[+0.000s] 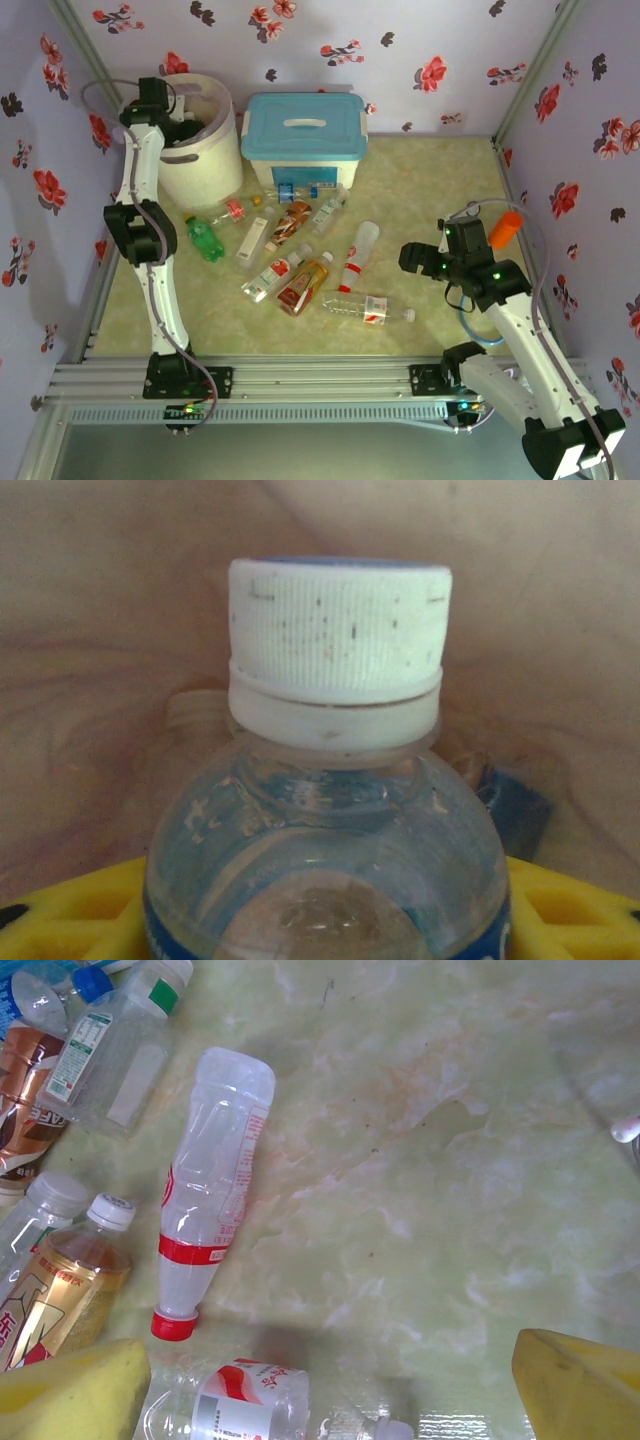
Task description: Put the plastic bottles in the bin
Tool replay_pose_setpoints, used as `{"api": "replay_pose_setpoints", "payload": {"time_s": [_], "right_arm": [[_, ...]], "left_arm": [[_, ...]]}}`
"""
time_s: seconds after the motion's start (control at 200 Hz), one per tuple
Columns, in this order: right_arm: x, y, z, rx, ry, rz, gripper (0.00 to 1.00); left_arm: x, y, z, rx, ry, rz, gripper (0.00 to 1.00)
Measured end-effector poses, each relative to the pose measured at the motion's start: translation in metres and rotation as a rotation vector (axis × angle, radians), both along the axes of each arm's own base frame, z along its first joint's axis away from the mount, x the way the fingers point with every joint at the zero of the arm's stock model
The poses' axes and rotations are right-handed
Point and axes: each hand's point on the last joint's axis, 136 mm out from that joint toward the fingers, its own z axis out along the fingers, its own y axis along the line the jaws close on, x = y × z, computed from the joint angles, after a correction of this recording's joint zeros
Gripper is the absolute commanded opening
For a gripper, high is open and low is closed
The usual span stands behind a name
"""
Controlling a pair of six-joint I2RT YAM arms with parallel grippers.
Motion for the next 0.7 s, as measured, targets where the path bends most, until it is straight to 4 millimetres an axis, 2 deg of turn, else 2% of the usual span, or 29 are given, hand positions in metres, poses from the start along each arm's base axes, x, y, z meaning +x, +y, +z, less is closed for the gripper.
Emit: {"api": "replay_pose_setpoints", "payload": {"time_s": [0.05,0.085,0.195,0.33,0.51,0.7], "right_arm": [[-0.001,0.000,-0.002,-0.001,0.004,0.000,0.94],[-0.001,0.000,-0.002,-0.001,0.006,0.000,0.94],[-0.002,0.000,-0.005,0.001,0.014,0.001,0.94],[-0.002,0.001,-0.006,0.007,0.018,0.000,0.94],[-0.002,0.001,-0.007,0.011,0.026,-0.006,0.94],[-0.002,0.001,-0.008,0.011,0.032,-0.010,0.94]], "left_arm": [[-0.001,-0.001,-0.007,0.001,0.017,-0.005,0.00],[-0.001,-0.001,-0.011,0.005,0.026,-0.011,0.06],[-0.002,-0.002,-0.023,0.011,0.054,-0.025,0.13],[-0.001,-0.003,-0.036,0.013,0.079,-0.034,0.36],[-0.001,-0.004,-0.036,0.018,0.077,-0.042,0.61],[-0.001,-0.007,-0.036,0.009,0.074,-0.053,0.81]]}}
